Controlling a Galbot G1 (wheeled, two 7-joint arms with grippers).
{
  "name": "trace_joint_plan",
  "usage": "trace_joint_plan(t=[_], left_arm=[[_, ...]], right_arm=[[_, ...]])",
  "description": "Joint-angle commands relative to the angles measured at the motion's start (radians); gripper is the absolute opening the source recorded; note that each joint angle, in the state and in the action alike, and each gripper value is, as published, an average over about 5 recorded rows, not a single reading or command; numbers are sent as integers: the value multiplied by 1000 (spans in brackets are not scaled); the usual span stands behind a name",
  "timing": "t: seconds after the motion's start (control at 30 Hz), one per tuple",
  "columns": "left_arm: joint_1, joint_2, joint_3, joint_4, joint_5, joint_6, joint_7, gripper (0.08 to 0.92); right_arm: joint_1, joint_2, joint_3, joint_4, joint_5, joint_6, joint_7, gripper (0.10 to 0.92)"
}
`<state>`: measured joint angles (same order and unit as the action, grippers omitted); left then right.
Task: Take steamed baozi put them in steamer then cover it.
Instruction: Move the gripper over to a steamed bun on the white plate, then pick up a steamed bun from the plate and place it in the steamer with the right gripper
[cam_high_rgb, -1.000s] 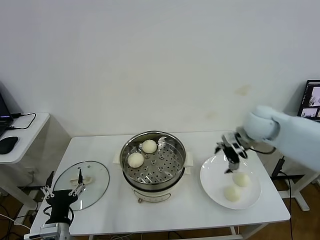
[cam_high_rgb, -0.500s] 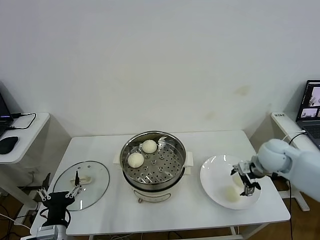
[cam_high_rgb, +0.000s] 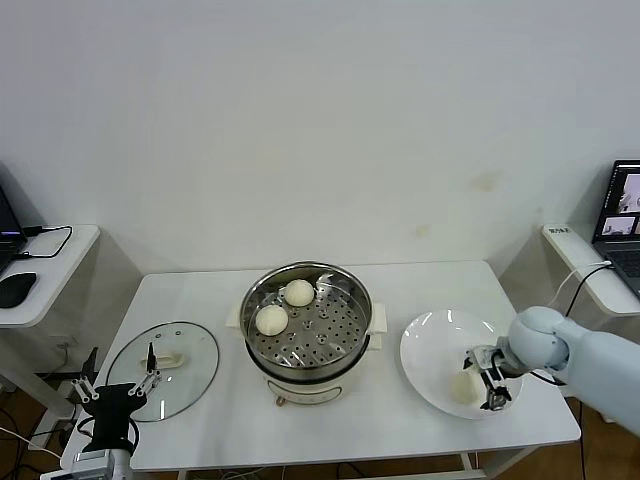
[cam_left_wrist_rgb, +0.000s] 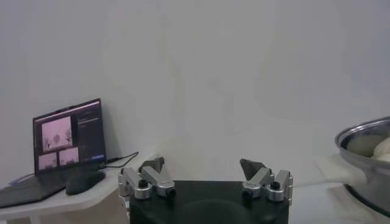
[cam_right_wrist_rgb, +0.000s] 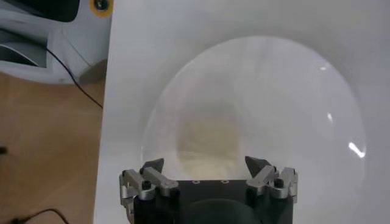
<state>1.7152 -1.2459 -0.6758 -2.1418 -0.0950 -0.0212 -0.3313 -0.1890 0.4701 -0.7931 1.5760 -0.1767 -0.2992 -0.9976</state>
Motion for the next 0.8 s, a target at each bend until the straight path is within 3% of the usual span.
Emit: trace_joint_plan(t=[0.03, 0.47, 0.8], left_arm=[[-2, 0, 0, 3, 1, -1, 0, 823], [2, -2, -3, 0, 1, -2, -2, 823], [0, -2, -3, -4, 2, -2, -3, 823]], right_arm=[[-47, 37, 34, -47, -22, -2, 18, 822], [-51, 48, 35, -41, -21, -21, 11, 745], [37, 33, 39, -14, 23, -25, -15, 598]])
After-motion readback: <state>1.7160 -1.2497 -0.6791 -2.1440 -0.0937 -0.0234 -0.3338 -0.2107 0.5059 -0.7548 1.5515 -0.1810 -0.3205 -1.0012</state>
